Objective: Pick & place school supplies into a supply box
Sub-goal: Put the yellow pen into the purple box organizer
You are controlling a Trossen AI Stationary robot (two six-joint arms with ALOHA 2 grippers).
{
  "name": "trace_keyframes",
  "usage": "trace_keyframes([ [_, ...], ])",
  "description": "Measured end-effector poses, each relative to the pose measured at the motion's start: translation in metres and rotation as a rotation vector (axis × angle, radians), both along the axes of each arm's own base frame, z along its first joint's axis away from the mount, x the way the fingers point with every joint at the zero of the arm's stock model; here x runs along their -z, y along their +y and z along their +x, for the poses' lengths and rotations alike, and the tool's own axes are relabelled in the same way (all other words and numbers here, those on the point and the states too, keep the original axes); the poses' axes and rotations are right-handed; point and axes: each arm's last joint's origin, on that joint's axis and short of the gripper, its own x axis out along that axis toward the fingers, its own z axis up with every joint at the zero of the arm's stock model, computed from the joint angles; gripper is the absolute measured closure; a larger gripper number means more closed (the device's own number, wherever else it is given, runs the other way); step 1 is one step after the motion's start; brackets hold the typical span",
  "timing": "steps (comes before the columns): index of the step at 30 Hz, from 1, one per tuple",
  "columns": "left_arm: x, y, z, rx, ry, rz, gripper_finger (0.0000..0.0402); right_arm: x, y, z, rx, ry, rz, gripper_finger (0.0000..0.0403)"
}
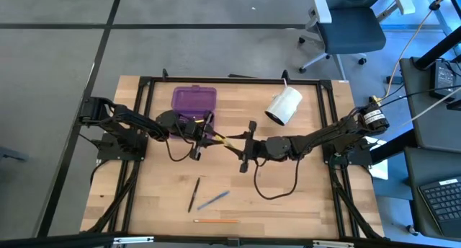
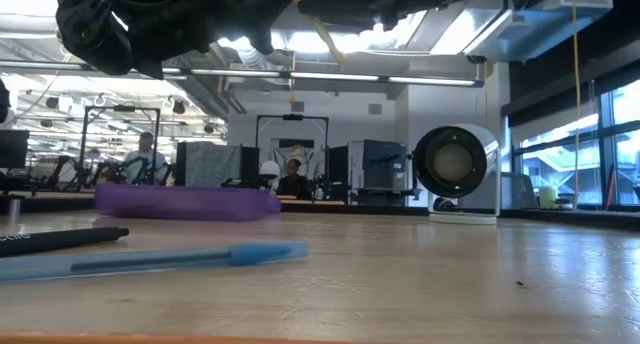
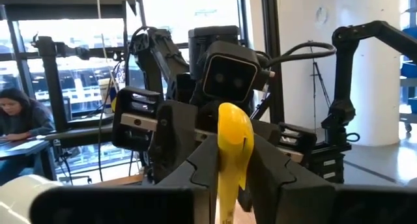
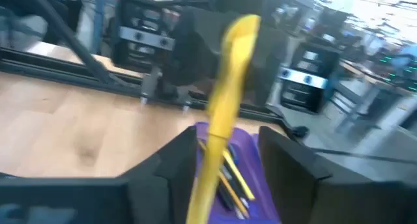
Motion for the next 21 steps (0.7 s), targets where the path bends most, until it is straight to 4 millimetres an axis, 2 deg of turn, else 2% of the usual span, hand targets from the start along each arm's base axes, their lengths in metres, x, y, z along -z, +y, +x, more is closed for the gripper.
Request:
trace_keyframes([
  [4, -0.002, 0.003, -0.002, -0.016, 0.027, -0.004, 0.0358, -0.005, 0.002, -0.011, 0.099, 0.054, 0.017, 0.0188],
  [7, -0.004, 0.01, -0.007, -0.072, 0.129, -0.024, 0.0358, -0.008, 0.005, -0.025, 0.132, 0.126, 0.097, 0.0166],
  [10, -0.008, 0.021, -0.015, -0.175, 0.341, -0.065, 0.0358, -0.008, 0.01, -0.039, 0.097, 0.209, 0.178, 0.0158],
  [13, -0.019, 0.028, -0.022, -0.299, 0.63, -0.114, 0.0358, -0.006, 0.013, -0.046, 0.057, 0.271, 0.242, 0.0158],
  [17, -0.039, 0.037, -0.032, -0.583, 0.978, -0.125, 0.0357, -0.002, 0.013, -0.047, 0.049, 0.311, 0.236, 0.0161],
  [21, -0.058, 0.049, -0.04, -0.731, 1.238, -0.132, 0.0356, -0.001, 0.01, -0.045, 0.061, 0.314, 0.238, 0.0161],
])
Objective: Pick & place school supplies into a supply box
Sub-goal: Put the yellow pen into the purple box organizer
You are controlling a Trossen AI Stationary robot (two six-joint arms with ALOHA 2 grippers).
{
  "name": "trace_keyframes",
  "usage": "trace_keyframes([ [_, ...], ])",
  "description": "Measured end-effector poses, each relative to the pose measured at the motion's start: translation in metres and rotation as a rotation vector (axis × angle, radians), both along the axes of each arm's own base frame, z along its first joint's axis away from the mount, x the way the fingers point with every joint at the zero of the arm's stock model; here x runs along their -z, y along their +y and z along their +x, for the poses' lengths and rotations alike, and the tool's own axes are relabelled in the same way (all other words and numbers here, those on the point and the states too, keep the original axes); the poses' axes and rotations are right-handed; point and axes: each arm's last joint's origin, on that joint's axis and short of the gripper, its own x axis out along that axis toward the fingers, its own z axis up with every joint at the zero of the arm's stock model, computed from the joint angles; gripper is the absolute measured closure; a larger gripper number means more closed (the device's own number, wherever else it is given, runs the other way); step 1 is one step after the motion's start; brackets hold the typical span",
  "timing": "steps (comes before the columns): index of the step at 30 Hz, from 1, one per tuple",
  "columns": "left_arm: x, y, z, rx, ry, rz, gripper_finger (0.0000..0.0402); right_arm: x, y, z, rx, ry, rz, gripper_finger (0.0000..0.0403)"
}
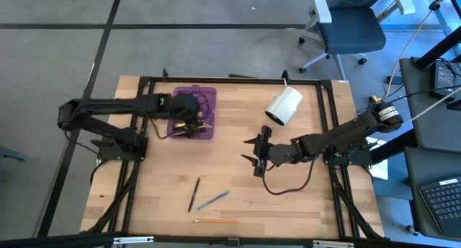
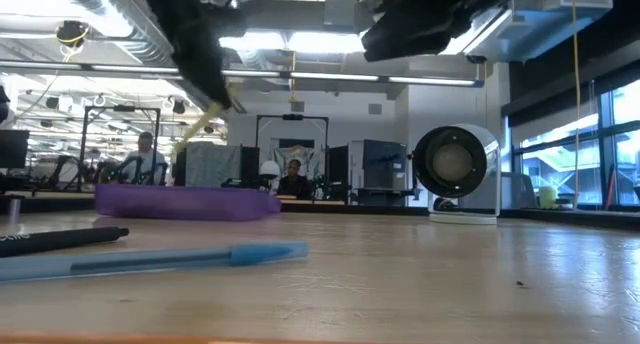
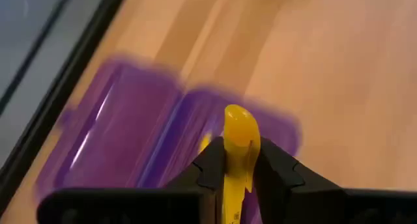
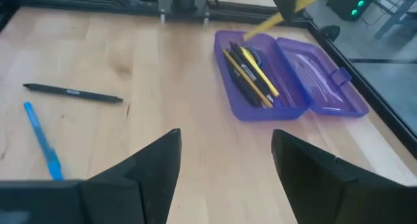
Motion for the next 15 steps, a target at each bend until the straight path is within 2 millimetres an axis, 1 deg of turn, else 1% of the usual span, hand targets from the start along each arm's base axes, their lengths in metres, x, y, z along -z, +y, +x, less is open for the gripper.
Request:
trace_keyframes([
  [3, -0.004, 0.009, 0.0, -0.04, 0.174, -0.059, 0.0356, 0.001, -0.001, 0.0, 0.005, 0.007, -0.001, 0.0161],
  [6, 0.001, 0.02, 0.009, -0.035, 0.284, -0.117, 0.0356, 0.001, -0.001, 0.0, 0.0, 0.007, 0.005, 0.0161],
  [9, 0.012, 0.03, 0.022, -0.016, 0.369, -0.174, 0.0356, 0.001, 0.0, 0.0, -0.018, 0.007, 0.054, 0.0161],
  [12, 0.03, 0.037, 0.031, 0.019, 0.488, -0.218, 0.0356, 0.002, 0.001, 0.0, -0.045, 0.02, 0.108, 0.0161],
  [15, 0.044, 0.043, 0.042, 0.041, 0.541, -0.228, 0.0354, 0.004, 0.002, -0.001, -0.055, 0.035, 0.147, 0.0161],
])
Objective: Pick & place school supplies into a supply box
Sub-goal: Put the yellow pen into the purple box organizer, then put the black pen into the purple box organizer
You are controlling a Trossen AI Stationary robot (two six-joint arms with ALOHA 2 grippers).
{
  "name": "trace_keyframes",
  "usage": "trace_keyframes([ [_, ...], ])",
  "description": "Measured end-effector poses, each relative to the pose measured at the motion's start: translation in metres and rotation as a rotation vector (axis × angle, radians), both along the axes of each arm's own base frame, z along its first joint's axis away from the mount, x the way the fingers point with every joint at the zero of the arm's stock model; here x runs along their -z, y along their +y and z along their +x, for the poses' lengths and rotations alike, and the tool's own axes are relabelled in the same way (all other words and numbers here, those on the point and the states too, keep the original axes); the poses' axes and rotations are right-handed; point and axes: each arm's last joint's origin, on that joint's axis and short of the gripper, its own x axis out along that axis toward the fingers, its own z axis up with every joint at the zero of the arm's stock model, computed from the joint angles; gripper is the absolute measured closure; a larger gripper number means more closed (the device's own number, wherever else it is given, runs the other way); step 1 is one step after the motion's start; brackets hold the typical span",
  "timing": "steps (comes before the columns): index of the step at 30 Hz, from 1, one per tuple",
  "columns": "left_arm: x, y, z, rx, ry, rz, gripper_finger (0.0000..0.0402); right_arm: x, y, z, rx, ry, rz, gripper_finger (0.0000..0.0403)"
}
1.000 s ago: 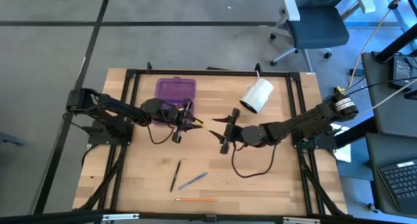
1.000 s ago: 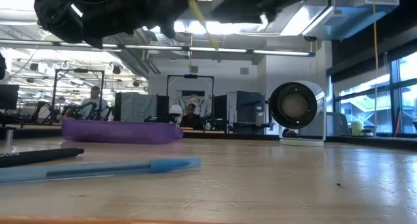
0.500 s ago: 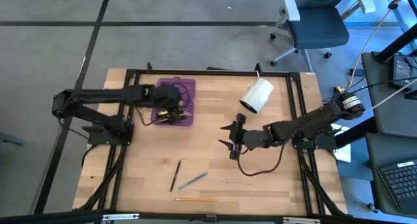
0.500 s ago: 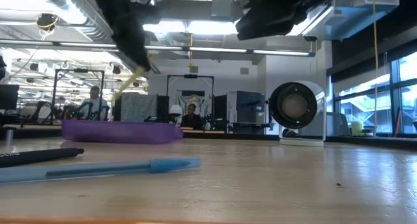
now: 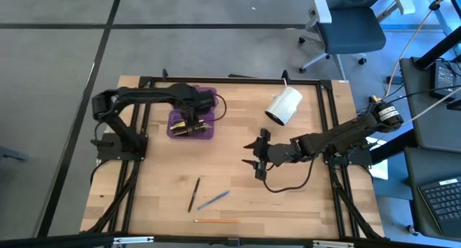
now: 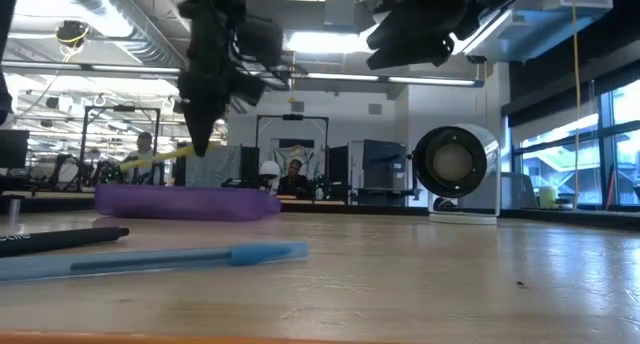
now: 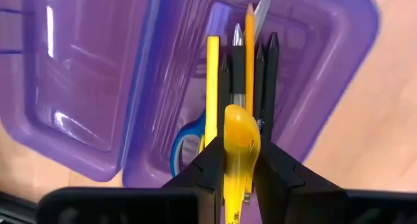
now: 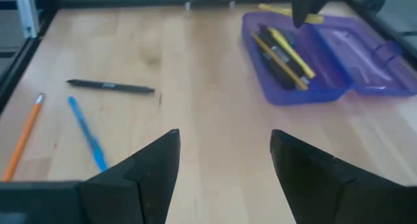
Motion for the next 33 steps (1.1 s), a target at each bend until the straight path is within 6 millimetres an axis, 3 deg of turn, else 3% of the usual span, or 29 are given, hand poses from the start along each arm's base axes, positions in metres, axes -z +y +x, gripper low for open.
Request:
trace_keyframes([
  [11, 0.032, 0.007, 0.02, 0.008, 0.105, -0.051, 0.0347, 0.005, 0.0, -0.004, 0.017, 0.06, 0.027, 0.0161],
  [17, 0.035, 0.006, 0.02, -0.012, 0.123, -0.063, 0.0321, 0.012, -0.002, -0.009, 0.037, 0.143, 0.026, 0.0161],
  [25, 0.011, 0.006, 0.018, -0.063, 0.086, -0.066, 0.0277, 0.017, -0.005, -0.021, 0.055, 0.261, 0.002, 0.0161],
  [29, -0.017, 0.001, 0.015, -0.139, 0.022, -0.049, 0.0268, 0.012, -0.007, -0.033, 0.025, 0.325, -0.054, 0.0161],
  [33, -0.049, -0.02, 0.011, -0.18, -0.162, -0.017, 0.0266, 0.006, -0.01, -0.049, -0.004, 0.308, -0.067, 0.0161],
])
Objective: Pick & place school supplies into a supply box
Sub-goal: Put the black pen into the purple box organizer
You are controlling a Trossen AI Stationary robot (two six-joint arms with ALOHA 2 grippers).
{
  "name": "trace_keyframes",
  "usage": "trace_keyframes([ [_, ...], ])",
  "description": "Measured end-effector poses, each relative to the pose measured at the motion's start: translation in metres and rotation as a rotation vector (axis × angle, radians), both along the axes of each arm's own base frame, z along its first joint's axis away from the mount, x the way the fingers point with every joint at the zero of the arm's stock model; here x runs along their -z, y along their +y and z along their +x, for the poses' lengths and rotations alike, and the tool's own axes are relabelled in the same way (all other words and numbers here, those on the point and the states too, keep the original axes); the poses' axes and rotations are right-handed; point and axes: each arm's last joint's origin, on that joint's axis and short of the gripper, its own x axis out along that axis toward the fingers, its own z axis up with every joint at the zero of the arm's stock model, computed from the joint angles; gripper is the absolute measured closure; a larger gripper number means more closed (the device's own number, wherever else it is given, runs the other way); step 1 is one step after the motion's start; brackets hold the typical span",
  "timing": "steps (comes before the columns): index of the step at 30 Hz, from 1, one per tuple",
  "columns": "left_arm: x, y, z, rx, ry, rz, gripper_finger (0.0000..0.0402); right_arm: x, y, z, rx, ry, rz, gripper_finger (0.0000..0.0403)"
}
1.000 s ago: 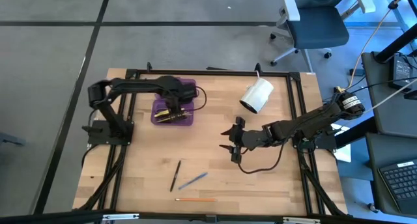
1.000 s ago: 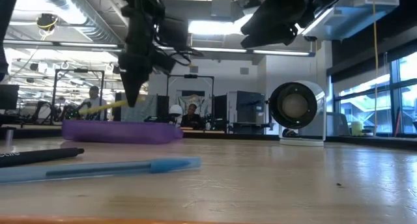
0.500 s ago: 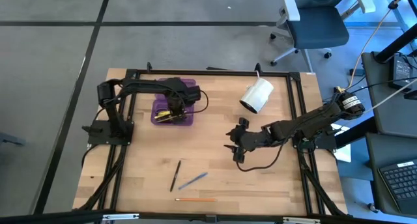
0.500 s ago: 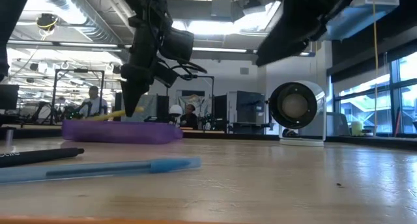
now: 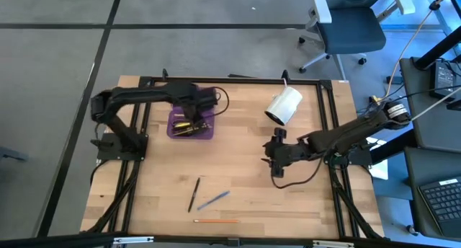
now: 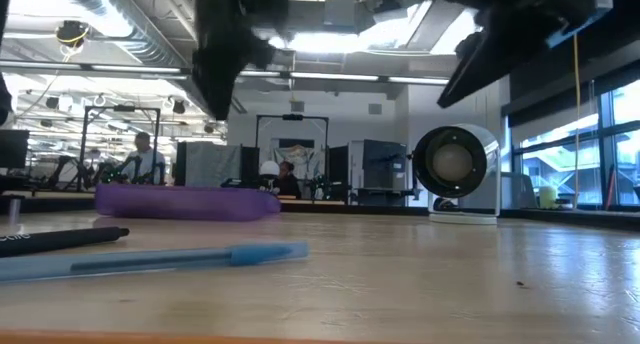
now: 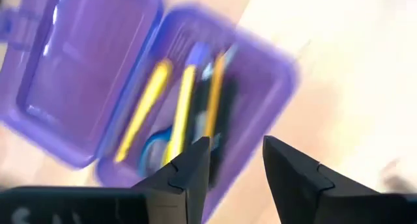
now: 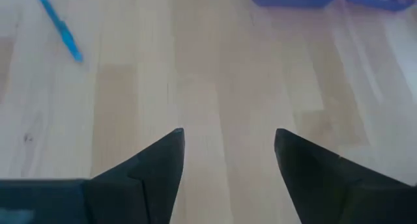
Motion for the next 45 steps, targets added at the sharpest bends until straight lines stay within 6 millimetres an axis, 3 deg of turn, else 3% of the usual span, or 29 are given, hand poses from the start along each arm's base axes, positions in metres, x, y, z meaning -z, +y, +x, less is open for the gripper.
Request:
trace_keyframes([
  [5, -0.032, -0.041, -0.01, -0.052, -0.23, 0.042, 0.0265, 0.01, 0.001, -0.024, -0.093, -0.128, 0.091, 0.0161],
  [11, -0.043, -0.099, -0.015, -0.143, -0.335, 0.054, 0.0265, 0.033, -0.002, -0.051, -0.151, -0.276, 0.177, 0.0161],
  [17, -0.018, -0.157, -0.006, -0.243, -0.285, -0.024, 0.0266, 0.048, -0.006, -0.062, -0.124, -0.316, 0.23, 0.0161],
  [25, 0.042, -0.217, 0.009, -0.377, -0.127, -0.026, 0.0274, 0.051, -0.005, -0.063, -0.138, -0.306, 0.239, 0.0161],
  [33, 0.085, -0.246, 0.014, -0.462, -0.011, -0.03, 0.0274, 0.051, -0.004, -0.063, -0.161, -0.297, 0.258, 0.0161],
  [45, 0.107, -0.254, 0.023, -0.517, 0.005, -0.059, 0.0274, 0.051, -0.002, -0.064, -0.219, -0.275, 0.306, 0.0161],
])
